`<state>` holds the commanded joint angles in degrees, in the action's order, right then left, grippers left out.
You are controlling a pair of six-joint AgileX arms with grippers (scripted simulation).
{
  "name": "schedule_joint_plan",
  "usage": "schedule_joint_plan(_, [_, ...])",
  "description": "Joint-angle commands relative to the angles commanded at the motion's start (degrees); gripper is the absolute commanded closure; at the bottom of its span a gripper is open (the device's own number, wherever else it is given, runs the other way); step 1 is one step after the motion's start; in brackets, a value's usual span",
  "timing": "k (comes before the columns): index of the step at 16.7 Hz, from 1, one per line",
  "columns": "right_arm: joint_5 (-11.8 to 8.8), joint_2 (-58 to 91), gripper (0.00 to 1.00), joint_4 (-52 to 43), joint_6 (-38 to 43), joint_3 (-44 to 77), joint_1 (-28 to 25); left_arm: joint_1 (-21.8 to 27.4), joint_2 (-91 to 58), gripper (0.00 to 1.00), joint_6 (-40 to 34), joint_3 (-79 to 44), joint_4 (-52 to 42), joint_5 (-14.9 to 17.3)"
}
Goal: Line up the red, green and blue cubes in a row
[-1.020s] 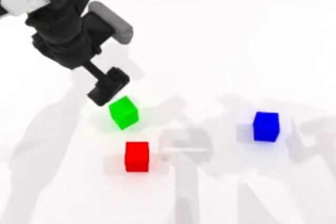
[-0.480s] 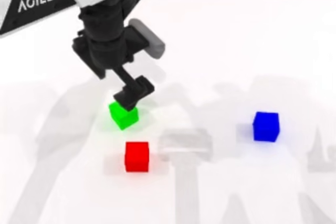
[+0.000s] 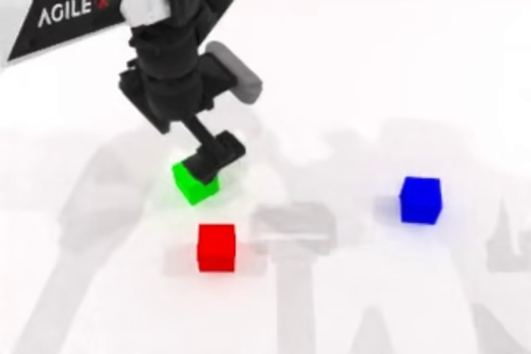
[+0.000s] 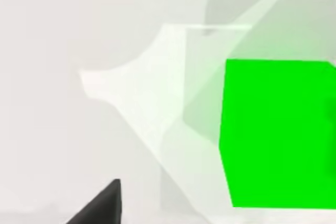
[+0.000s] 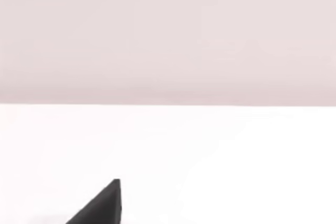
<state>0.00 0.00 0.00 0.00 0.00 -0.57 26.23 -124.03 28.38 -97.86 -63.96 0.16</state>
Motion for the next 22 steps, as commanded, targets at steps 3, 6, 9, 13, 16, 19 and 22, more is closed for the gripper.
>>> schedule_joint_plan(3, [0.0,0.0,0.00,0.0,0.0,0.0,0.0,0.0,-2.1,0.00,0.0,4.6,7.2,0.0])
schedule_joint_plan(6, [0.0,0.0,0.00,0.0,0.0,0.0,0.0,0.0,-3.6,0.00,0.0,7.6,11.4,0.0])
schedule_joint_plan(9, [0.0,0.0,0.00,0.0,0.0,0.0,0.0,0.0,-3.7,0.00,0.0,7.7,11.5,0.0])
schedule_joint_plan(13, [0.0,0.0,0.00,0.0,0.0,0.0,0.0,0.0,-3.7,0.23,0.0,7.7,11.5,0.0])
schedule_joint_plan(16, [0.0,0.0,0.00,0.0,0.0,0.0,0.0,0.0,-3.7,0.45,0.0,7.7,11.5,0.0])
schedule_joint_plan(19, [0.0,0.0,0.00,0.0,0.0,0.0,0.0,0.0,-3.7,0.68,0.0,7.7,11.5,0.0])
schedule_joint_plan(22, [0.0,0.0,0.00,0.0,0.0,0.0,0.0,0.0,-3.7,0.90,0.0,7.7,11.5,0.0])
